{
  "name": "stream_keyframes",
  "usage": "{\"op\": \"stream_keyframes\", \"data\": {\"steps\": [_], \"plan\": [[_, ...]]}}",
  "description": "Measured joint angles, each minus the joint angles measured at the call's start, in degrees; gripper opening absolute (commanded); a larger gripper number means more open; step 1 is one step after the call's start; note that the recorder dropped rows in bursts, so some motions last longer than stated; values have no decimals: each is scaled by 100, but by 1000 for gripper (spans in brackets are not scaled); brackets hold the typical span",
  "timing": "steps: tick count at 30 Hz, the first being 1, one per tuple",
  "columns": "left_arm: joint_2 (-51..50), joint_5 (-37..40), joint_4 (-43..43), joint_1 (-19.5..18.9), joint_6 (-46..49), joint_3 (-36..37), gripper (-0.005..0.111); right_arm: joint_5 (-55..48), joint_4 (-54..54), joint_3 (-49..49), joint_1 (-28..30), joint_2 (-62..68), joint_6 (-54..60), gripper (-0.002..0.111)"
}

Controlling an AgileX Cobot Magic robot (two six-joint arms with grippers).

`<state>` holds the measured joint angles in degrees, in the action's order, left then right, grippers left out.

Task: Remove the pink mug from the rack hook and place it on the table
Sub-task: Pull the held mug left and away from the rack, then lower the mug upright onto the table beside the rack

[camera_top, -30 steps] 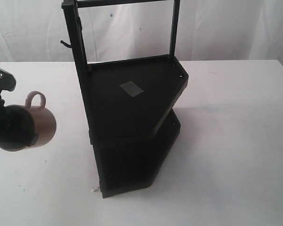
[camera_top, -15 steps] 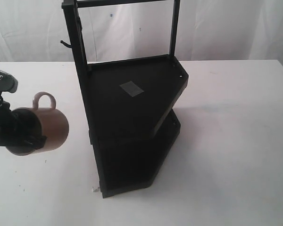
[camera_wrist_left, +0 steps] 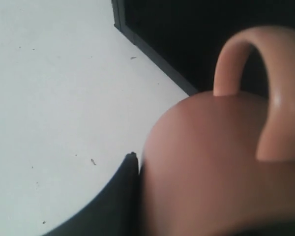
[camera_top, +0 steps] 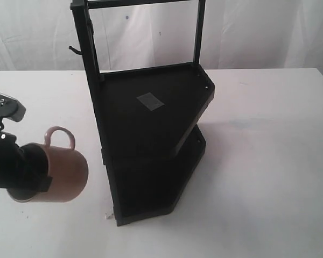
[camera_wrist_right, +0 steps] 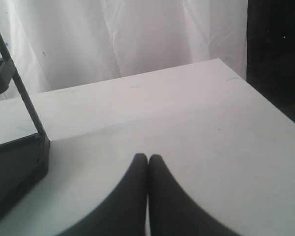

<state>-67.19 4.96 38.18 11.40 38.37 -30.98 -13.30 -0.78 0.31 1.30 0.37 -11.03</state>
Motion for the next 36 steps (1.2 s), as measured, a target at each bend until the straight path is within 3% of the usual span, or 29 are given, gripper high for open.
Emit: {"op": "stream_keyframes", "data": {"steps": [3, 5, 9, 12, 17, 27, 36], "plan": [[91, 265, -255, -257, -66, -29, 0, 0, 0, 0, 0, 0, 0, 0], [111, 756, -870, -324, -445, -233, 0, 0, 0, 0, 0, 0, 0, 0], [77, 2016, -3998, -324, -3168, -720, 0, 0, 0, 0, 0, 0, 0, 0], [-18, 2321, -5042, -324, -4259, -734, 0, 0, 0, 0, 0, 0, 0, 0], [-325, 2559, -5058, -324, -4418, -969, 0, 0, 0, 0, 0, 0, 0, 0], [-1168, 3150, -4793, -324, -4251, -2210, 0, 0, 0, 0, -16, 0, 0, 0], [-1739, 2988, -4543, -324, -4016, -2333, 0, 0, 0, 0, -64, 0, 0, 0]]}}
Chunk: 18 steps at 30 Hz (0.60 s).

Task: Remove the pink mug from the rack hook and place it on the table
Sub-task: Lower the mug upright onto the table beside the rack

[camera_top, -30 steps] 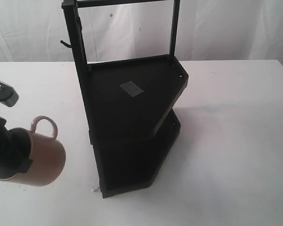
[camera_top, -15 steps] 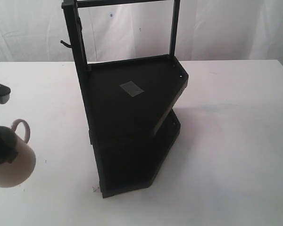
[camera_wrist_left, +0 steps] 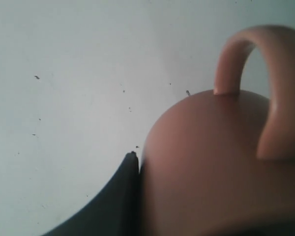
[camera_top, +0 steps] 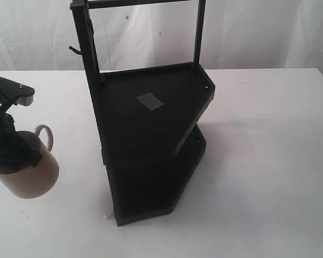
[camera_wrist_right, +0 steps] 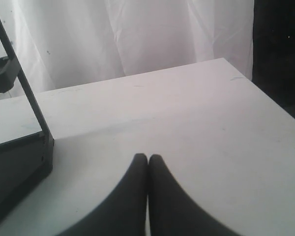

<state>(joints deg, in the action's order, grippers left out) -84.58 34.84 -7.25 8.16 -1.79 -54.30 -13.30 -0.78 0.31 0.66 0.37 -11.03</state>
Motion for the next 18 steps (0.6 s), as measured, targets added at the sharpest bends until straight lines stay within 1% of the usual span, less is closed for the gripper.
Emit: {"op": "stream_keyframes", "data": {"steps": [4, 9, 18], "plan": [[-292, -145, 112, 0, 12, -42, 0, 0, 0, 0, 0, 0, 0, 0], [-569, -253, 182, 13, 36, -348, 0, 0, 0, 0, 0, 0, 0, 0], [-1127, -264, 193, 325, 58, -858, 0, 0, 0, 0, 0, 0, 0, 0]]}}
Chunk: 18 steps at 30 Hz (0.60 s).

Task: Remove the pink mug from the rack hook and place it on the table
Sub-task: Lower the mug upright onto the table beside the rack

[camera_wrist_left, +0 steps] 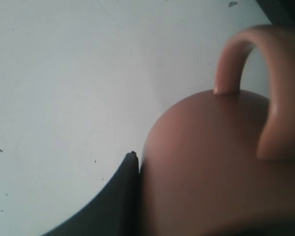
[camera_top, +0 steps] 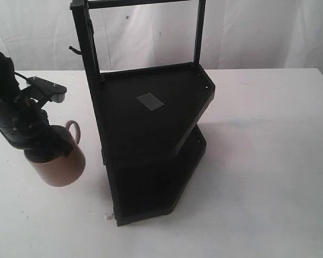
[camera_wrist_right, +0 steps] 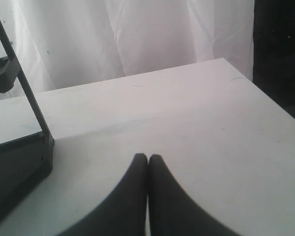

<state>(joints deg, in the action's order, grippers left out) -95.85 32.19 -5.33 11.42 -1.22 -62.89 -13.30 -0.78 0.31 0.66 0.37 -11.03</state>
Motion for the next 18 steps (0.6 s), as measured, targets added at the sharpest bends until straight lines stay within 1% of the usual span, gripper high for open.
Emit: {"op": "stream_keyframes", "data": {"steps": [6, 18], "plan": [[-277, -19, 11, 42, 0, -204, 0, 0, 0, 0, 0, 0, 0, 0], [-469, -310, 141, 42, -12, -221, 0, 0, 0, 0, 0, 0, 0, 0]]}}
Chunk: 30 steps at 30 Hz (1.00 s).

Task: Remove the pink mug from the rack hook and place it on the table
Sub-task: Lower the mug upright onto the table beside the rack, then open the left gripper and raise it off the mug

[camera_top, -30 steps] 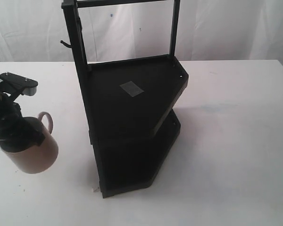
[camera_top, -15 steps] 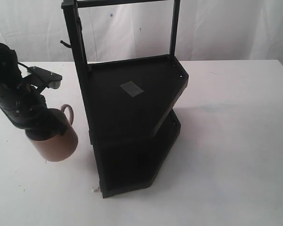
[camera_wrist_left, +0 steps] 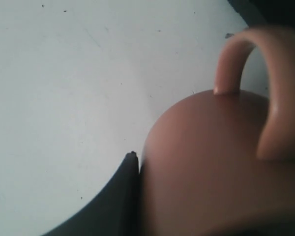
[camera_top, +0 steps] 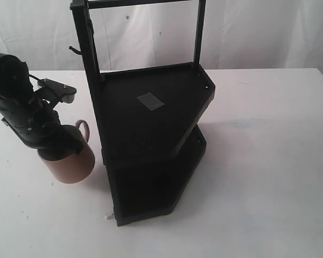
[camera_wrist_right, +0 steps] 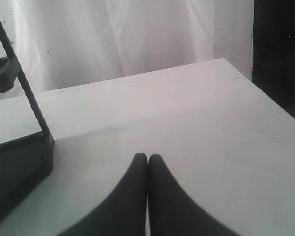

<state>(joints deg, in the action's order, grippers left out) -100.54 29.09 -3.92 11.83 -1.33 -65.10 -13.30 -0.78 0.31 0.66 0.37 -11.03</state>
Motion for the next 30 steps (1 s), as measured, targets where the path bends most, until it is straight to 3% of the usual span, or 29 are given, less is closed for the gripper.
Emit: {"op": "stream_keyframes", "data": {"steps": [10, 20, 26, 30], "plan": [[-307, -95, 132, 0, 11, 0, 0, 0, 0, 0, 0, 0, 0, 0], [-307, -77, 132, 0, 1, 0, 50, 0, 0, 0, 0, 0, 0, 0], [543, 144, 132, 0, 11, 0, 50, 0, 0, 0, 0, 0, 0, 0], [1233, 698, 64, 0, 11, 0, 48, 0, 0, 0, 0, 0, 0, 0]]}}
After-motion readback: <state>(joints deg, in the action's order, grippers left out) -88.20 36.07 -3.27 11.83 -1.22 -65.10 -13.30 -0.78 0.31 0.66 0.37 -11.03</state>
